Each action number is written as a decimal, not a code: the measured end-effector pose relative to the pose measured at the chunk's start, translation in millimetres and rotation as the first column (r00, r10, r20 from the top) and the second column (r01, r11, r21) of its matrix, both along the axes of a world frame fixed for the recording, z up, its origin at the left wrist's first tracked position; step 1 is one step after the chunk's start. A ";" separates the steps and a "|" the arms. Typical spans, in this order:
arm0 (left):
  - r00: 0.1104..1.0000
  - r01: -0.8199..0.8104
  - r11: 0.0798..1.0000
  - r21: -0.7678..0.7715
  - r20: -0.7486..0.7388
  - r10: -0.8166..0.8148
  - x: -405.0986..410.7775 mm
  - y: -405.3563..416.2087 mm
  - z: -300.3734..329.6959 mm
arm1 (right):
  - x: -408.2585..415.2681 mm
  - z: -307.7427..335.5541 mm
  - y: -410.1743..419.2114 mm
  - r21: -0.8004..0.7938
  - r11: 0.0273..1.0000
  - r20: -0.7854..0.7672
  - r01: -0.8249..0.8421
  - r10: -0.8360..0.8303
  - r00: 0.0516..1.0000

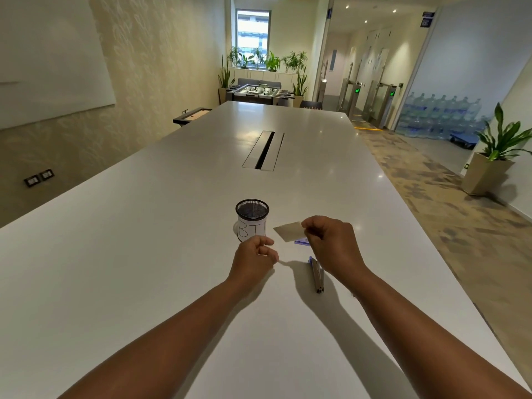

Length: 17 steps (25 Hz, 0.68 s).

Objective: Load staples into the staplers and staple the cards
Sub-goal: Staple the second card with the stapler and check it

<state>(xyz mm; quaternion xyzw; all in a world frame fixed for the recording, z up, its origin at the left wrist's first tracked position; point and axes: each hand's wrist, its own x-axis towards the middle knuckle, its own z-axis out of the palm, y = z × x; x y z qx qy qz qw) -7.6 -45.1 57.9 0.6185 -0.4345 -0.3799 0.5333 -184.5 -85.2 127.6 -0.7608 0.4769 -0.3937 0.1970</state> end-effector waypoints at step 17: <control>0.903 0.039 0.983 0.180 0.414 -0.111 32.1 -39.0 -32.5 | 111.4 7.3 -73.3 -0.260 0.932 -0.531 -0.255 0.083 0.844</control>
